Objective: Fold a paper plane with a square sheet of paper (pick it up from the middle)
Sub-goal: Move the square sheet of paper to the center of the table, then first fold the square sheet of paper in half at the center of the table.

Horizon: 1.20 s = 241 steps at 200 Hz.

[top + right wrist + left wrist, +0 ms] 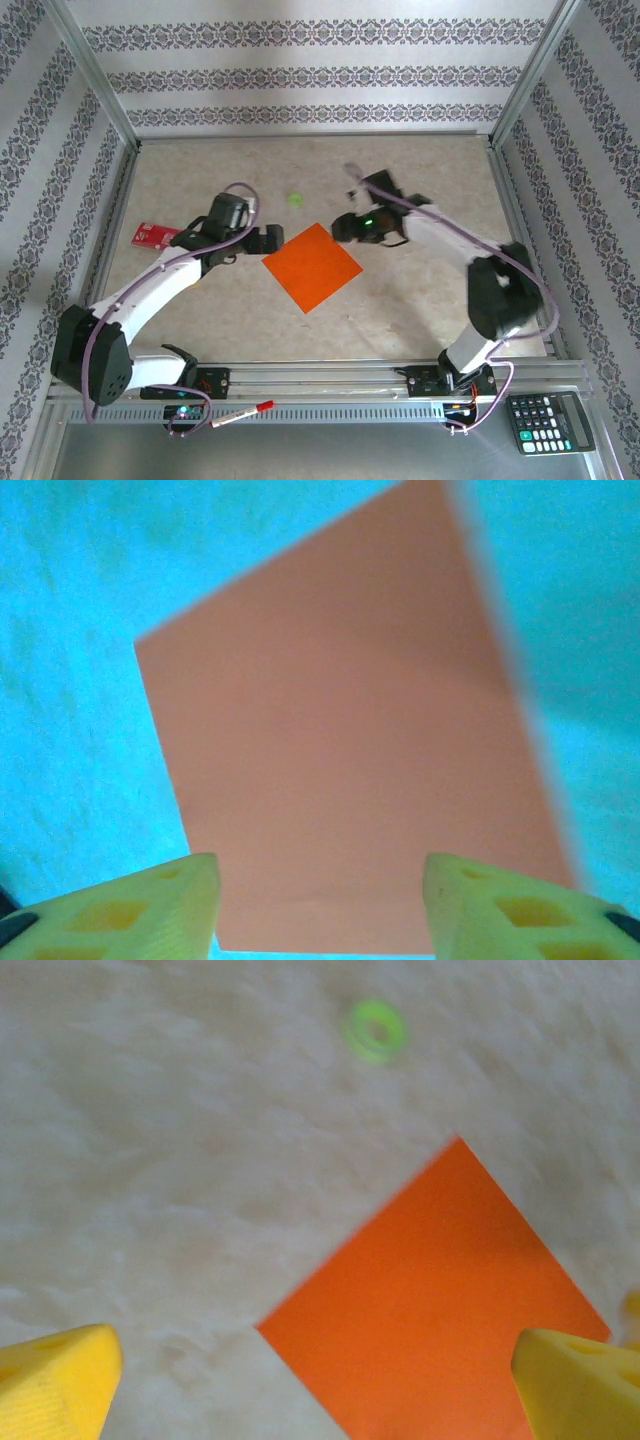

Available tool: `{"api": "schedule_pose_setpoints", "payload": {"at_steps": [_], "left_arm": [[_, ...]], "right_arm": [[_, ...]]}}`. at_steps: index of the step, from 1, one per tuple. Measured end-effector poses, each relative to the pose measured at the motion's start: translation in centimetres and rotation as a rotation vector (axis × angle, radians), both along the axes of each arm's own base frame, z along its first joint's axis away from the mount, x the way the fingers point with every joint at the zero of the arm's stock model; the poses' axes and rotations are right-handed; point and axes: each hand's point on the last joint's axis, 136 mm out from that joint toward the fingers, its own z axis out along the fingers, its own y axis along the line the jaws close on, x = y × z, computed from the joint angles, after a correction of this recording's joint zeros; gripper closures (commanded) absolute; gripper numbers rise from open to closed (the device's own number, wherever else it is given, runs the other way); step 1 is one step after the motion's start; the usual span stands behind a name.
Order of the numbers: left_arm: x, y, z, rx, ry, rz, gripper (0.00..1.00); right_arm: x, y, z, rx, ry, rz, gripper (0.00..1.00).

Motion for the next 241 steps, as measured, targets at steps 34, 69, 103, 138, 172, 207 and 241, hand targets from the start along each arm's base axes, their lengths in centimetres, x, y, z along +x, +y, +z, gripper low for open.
{"api": "schedule_pose_setpoints", "payload": {"at_steps": [34, 69, 103, 138, 172, 207, 241], "left_arm": [[-0.5, -5.9, -1.7, 0.134, 0.09, -0.236, 0.0], [-1.3, -8.7, -5.7, 0.292, 0.235, -0.419, 0.0], [-1.1, -10.2, -8.5, 0.396, 0.337, -0.539, 0.0], [-0.8, -10.2, -10.0, 0.47, 0.41, -0.615, 0.0], [-0.5, -10.5, -10.8, 0.502, 0.45, -0.661, 0.0], [-0.5, -10.5, -11.7, 0.522, 0.483, -0.685, 0.0], [-0.2, -10.8, -12.4, 0.533, 0.496, -0.701, 0.0]], "right_arm": [[1.7, -9.3, 3.4, -0.028, -0.157, -0.242, 0.02], [1.1, -13.9, 4.3, -0.068, -0.242, -0.371, 0.02], [1.0, -15.2, 3.9, -0.081, -0.265, -0.413, 0.02], [0.5, -15.3, 2.6, -0.085, -0.242, -0.416, 0.02], [0.8, -15.6, 2.6, -0.079, -0.254, -0.426, 0.02], [1.0, -15.8, 2.7, -0.075, -0.26, -0.43, 0.02], [1.1, -15.6, 2.5, -0.064, -0.252, -0.426, 0.02]]}}
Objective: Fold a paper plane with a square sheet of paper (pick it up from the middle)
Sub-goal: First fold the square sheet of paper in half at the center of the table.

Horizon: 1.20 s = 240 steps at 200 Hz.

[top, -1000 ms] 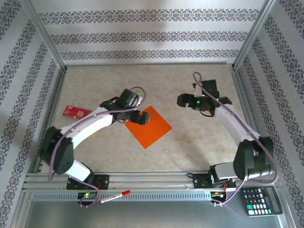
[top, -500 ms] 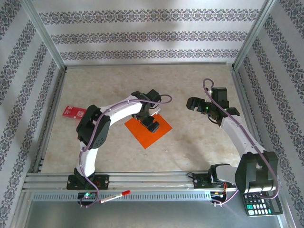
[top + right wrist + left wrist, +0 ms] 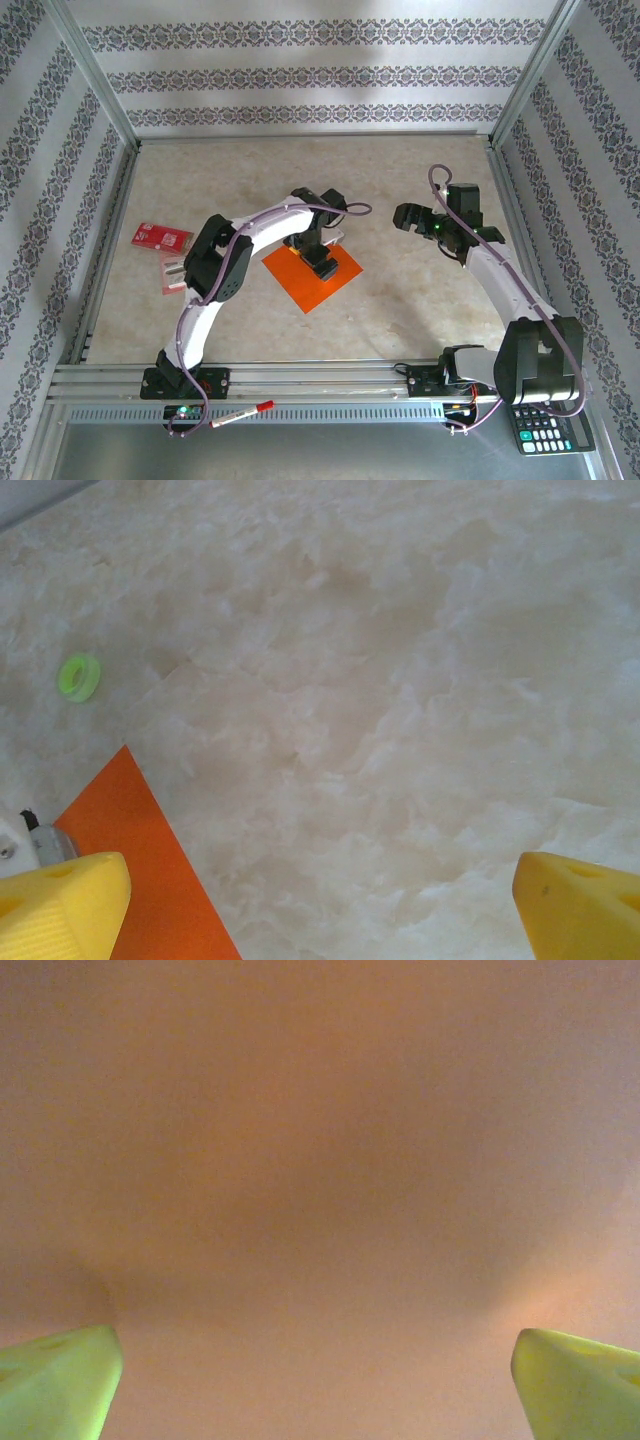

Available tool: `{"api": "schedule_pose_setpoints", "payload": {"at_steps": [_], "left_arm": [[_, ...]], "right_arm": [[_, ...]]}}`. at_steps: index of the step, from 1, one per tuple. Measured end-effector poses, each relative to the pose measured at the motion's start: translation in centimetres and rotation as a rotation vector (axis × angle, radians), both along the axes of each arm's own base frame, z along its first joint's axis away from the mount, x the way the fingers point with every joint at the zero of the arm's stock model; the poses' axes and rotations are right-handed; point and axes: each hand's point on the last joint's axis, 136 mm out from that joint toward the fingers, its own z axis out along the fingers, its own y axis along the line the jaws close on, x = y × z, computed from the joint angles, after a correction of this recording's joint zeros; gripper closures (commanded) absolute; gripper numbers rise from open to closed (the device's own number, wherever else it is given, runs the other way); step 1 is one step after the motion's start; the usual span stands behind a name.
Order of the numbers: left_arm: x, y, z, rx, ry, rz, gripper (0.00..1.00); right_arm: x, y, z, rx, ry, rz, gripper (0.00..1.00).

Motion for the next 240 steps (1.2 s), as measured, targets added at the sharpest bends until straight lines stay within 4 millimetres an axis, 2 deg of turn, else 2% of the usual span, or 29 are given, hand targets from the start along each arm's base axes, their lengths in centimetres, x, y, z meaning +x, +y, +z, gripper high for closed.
{"api": "schedule_pose_setpoints", "payload": {"at_steps": [19, 88, 193, 213, 240], "left_arm": [[0.1, 0.1, -0.8, 0.015, 0.008, -0.002, 0.0], [0.1, 0.1, -0.9, 0.032, -0.002, -0.009, 0.0], [0.1, 0.1, -1.0, 0.046, -0.009, -0.014, 0.07], [0.0, 0.1, -0.9, 0.041, -0.009, -0.011, 0.12], [-0.3, 0.1, -0.9, 0.027, -0.009, 0.004, 0.25]], "right_arm": [[0.0, 0.2, -0.2, 0.009, 0.009, 0.007, 0.02], [-0.3, 0.3, -0.9, 0.014, 0.021, 0.011, 0.02], [-0.6, 0.5, -1.4, 0.026, 0.033, 0.019, 0.02], [-0.7, 0.6, -1.5, 0.028, 0.035, 0.021, 0.02], [-0.9, 0.6, -1.9, 0.031, 0.046, 0.024, 0.02]]}}
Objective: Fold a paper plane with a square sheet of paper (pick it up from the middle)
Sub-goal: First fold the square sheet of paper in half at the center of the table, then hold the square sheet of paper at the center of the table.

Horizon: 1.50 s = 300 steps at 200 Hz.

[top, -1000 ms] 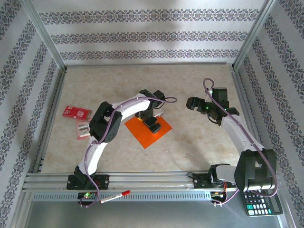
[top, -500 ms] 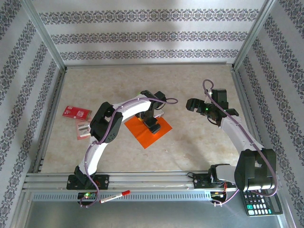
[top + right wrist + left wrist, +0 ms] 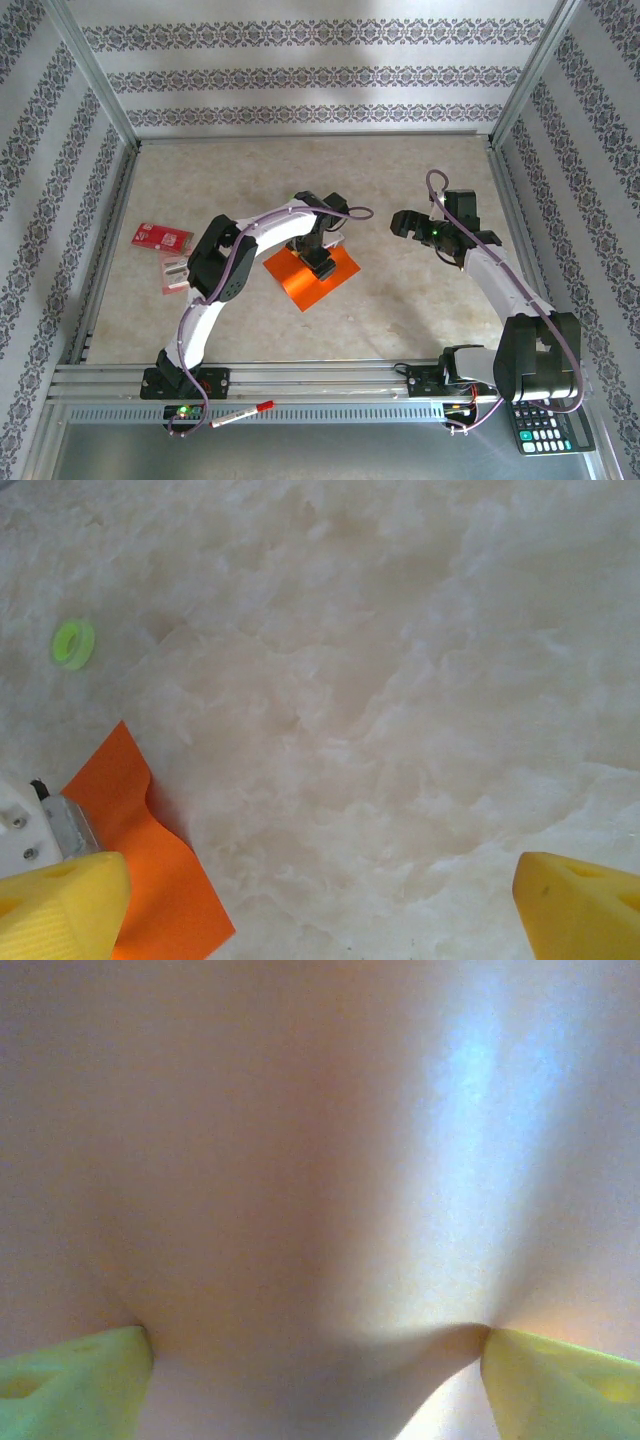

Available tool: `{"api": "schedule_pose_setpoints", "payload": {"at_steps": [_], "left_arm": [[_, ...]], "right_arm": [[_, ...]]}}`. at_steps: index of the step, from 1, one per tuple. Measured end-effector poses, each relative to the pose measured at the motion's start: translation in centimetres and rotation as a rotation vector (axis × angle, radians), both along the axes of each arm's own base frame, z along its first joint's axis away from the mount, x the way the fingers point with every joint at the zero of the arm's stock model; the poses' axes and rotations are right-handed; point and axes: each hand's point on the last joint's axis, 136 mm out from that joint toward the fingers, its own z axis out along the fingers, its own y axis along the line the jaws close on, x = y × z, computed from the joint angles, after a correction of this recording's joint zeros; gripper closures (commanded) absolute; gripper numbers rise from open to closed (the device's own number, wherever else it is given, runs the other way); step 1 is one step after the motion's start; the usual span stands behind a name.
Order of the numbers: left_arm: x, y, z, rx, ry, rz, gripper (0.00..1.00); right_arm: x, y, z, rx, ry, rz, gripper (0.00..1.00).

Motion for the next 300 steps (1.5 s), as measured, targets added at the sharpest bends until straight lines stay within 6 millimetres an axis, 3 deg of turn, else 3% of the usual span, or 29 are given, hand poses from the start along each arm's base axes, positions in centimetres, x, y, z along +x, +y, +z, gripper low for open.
{"api": "schedule_pose_setpoints", "payload": {"at_steps": [77, 97, 132, 149, 193, 244, 300], "left_arm": [[-1.5, -2.0, 1.0, -0.198, 0.01, 0.082, 0.74], [-2.1, -3.4, 3.2, -0.359, 0.02, 0.135, 0.8], [-1.6, -4.5, 9.8, -0.793, 0.024, 0.318, 0.82], [-0.9, -4.3, 11.1, -0.948, 0.051, 0.418, 0.82], [-1.4, -4.2, 7.1, -0.983, 0.185, 0.617, 0.82], [-1.7, -3.7, 4.0, -0.937, 0.228, 0.713, 0.8], [-1.6, -2.3, 1.9, -0.858, 0.159, 0.739, 0.78]], "right_arm": [[-0.2, 0.1, 0.6, 0.011, -0.012, 0.0, 0.02], [-0.5, 0.2, 1.0, 0.017, -0.018, 0.006, 0.02], [-1.3, 0.7, 2.9, 0.033, -0.033, 0.025, 0.02], [-1.5, 1.6, 3.9, 0.049, -0.048, 0.059, 0.02], [-3.0, 6.2, 3.2, 0.106, 0.003, 0.22, 0.08], [-4.5, 11.6, -1.1, 0.171, 0.169, 0.344, 0.22], [-4.2, 15.9, -4.8, 0.232, 0.26, 0.339, 0.42]]}}
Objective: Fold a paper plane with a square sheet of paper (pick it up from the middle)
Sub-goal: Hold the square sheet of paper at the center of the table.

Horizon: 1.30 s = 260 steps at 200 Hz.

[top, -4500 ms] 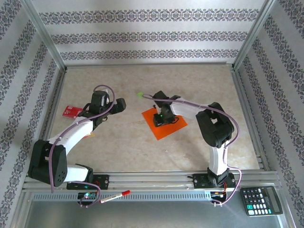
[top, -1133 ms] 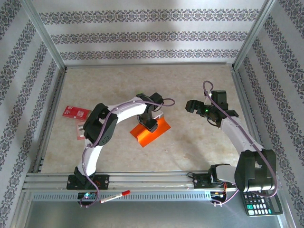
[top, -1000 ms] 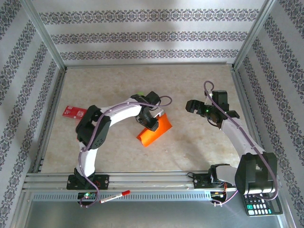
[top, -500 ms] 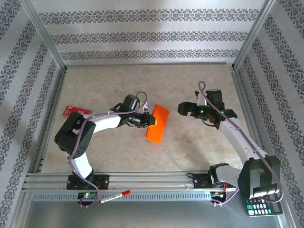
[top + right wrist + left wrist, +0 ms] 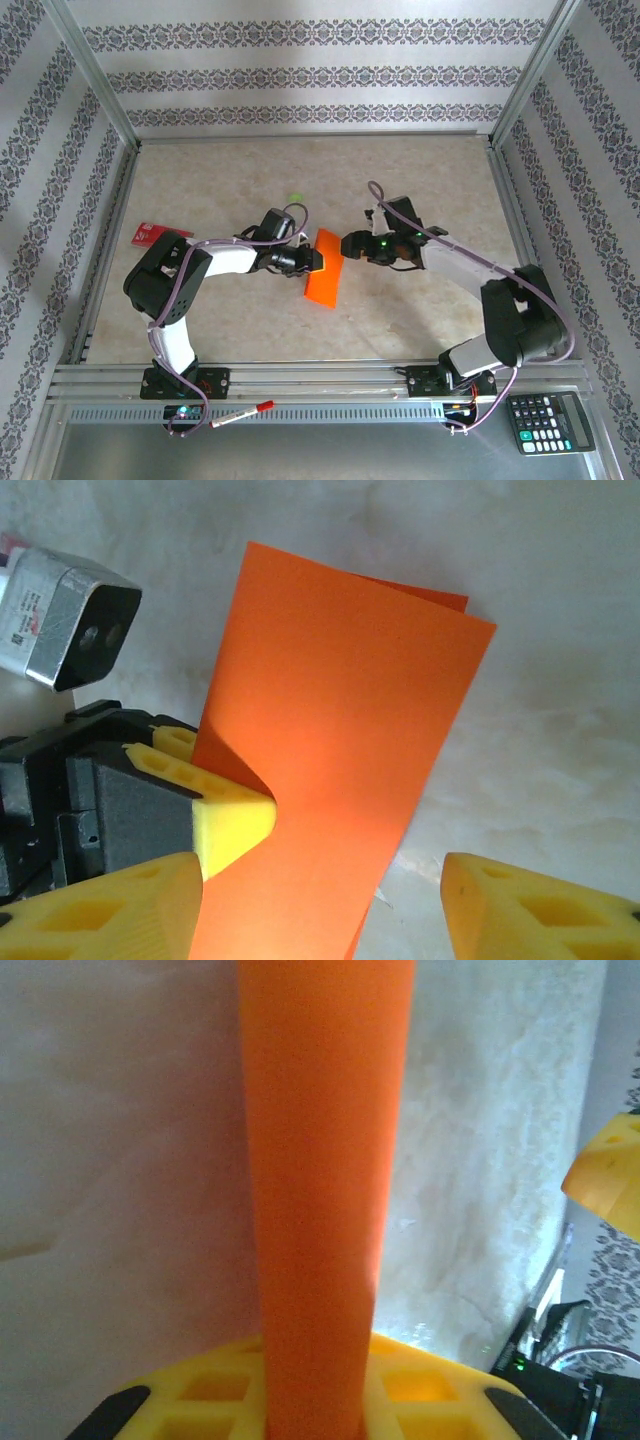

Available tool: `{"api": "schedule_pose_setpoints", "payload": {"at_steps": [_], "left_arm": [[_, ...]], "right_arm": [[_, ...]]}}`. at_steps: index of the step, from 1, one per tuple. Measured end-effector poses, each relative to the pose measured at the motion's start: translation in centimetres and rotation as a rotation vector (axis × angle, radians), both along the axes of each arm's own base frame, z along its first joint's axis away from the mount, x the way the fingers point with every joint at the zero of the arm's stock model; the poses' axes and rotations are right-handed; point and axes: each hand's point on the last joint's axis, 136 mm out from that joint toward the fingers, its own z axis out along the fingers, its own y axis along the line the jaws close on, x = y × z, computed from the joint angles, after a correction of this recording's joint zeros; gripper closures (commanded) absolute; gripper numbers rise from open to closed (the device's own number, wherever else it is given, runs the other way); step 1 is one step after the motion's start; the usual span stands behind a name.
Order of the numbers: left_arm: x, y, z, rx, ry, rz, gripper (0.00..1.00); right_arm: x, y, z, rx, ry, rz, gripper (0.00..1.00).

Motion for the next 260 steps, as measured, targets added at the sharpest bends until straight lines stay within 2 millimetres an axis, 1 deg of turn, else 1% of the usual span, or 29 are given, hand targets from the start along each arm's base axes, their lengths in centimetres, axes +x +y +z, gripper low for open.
{"api": "schedule_pose_setpoints", "payload": {"at_steps": [25, 41, 64, 91, 107, 131, 161, 170, 201, 227, 260], "left_arm": [[-0.8, 1.3, -1.3, 0.064, 0.011, 0.015, 0.76], [-0.9, 1.7, -1.3, 0.079, -0.004, 0.019, 0.75], [-1.1, 2.0, -1.3, 0.089, -0.011, 0.024, 0.75], [-1.1, 2.1, -1.3, 0.09, -0.015, 0.026, 0.73], [-1.1, 2.1, -1.3, 0.088, -0.019, 0.027, 0.71], [-1.1, 2.0, -1.1, 0.086, -0.022, 0.025, 0.66], [-1.2, 2.1, -0.8, 0.089, -0.033, 0.019, 0.57], [-1.1, 2.2, -0.8, 0.097, -0.039, 0.015, 0.53], [-1.1, 2.3, -0.5, 0.127, -0.049, 0.0, 0.45], [-1.0, 2.5, -0.4, 0.153, -0.052, -0.01, 0.41], [-0.8, 2.7, -0.3, 0.189, -0.052, -0.014, 0.38]], "right_arm": [[0.5, 0.9, -1.3, 0.011, 0.029, -0.024, 0.49], [0.6, 1.4, -2.3, 0.009, 0.047, -0.026, 0.53], [0.3, 2.8, -3.9, 0.003, 0.085, -0.008, 0.59], [0.4, 3.6, -5.1, -0.002, 0.108, 0.0, 0.64], [0.9, 3.9, -5.3, 0.003, 0.111, -0.004, 0.67], [1.6, 4.3, -5.5, 0.007, 0.106, -0.005, 0.7], [1.7, 4.3, -6.1, 0.0, 0.117, -0.005, 0.73], [1.7, 4.3, -6.4, -0.002, 0.122, -0.004, 0.73], [2.2, 4.7, -6.3, 0.004, 0.115, 0.0, 0.73], [2.5, 5.0, -6.3, 0.01, 0.116, 0.005, 0.74], [2.8, 5.4, -6.3, 0.019, 0.119, 0.012, 0.75]]}}
